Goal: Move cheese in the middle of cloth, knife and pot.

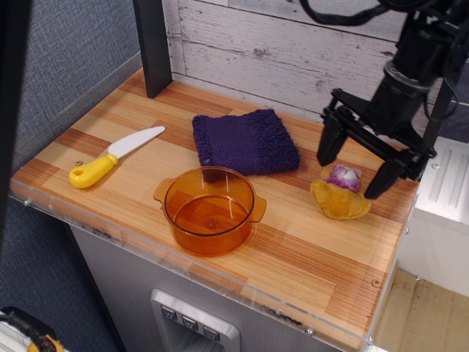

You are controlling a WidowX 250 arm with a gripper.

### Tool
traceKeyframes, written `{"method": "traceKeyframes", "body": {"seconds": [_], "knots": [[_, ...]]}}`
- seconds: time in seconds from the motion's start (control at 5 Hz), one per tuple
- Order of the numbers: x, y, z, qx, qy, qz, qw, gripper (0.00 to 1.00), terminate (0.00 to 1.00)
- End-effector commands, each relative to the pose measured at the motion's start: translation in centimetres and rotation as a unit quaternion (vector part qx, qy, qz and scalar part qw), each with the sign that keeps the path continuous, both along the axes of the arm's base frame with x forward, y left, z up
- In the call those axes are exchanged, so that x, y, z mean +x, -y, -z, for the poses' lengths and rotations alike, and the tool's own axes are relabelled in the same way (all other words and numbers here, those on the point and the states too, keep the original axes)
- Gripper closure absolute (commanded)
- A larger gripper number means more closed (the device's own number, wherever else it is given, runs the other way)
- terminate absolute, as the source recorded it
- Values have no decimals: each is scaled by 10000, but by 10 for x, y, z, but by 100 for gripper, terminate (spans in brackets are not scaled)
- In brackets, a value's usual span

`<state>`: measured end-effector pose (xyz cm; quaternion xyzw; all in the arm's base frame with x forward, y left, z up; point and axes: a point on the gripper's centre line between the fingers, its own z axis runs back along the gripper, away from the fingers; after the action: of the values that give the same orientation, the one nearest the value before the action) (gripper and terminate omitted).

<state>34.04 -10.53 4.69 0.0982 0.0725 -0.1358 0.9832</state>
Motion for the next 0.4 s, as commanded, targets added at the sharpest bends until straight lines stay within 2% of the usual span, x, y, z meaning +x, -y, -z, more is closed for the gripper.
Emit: {"method": "traceKeyframes", "body": {"seconds": [0.0, 0.2], "knots": [[-27, -18, -7, -763, -319, -1680, 9823, 0, 0], [-34, -20, -4, -870, -583, -1945, 9753, 0, 0]]}}
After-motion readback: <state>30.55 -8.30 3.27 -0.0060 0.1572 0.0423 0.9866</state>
